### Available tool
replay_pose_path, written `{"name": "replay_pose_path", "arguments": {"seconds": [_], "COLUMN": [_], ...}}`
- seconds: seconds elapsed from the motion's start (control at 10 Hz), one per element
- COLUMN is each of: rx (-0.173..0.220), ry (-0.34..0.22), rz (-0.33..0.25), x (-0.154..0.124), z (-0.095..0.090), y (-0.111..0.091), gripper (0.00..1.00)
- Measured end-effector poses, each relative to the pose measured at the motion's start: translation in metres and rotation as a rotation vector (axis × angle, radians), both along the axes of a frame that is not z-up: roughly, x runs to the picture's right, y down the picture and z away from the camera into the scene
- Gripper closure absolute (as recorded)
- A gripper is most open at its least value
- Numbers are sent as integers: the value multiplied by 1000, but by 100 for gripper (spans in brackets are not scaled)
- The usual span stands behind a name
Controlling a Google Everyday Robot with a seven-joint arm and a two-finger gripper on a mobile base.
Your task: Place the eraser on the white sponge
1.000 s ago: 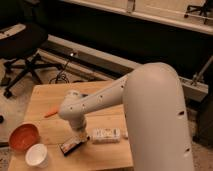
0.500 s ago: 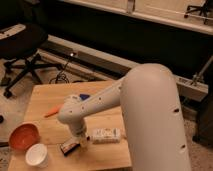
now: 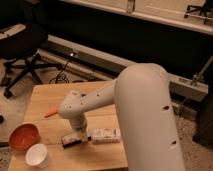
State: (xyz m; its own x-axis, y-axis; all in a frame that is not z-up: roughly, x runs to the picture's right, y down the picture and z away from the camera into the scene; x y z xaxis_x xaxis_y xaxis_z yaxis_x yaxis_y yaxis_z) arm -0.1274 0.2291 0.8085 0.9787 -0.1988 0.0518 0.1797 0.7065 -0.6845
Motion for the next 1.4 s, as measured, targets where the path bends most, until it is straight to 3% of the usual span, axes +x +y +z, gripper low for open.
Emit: {"name": "replay_pose_path", "arguments": {"seconds": [0.3,0.6,0.8,1.2,1.4], "rx": [92,176,207,263,273], "ry": [86,95,100,27,-20], "rz": [122,192,228,362,405], "x": [-9,-23,-22,-10,-1], "z": [5,-7,-4,18,27], "y": [-66,-130,-154,-202,-216], "gripper": [100,100,100,100,100]}}
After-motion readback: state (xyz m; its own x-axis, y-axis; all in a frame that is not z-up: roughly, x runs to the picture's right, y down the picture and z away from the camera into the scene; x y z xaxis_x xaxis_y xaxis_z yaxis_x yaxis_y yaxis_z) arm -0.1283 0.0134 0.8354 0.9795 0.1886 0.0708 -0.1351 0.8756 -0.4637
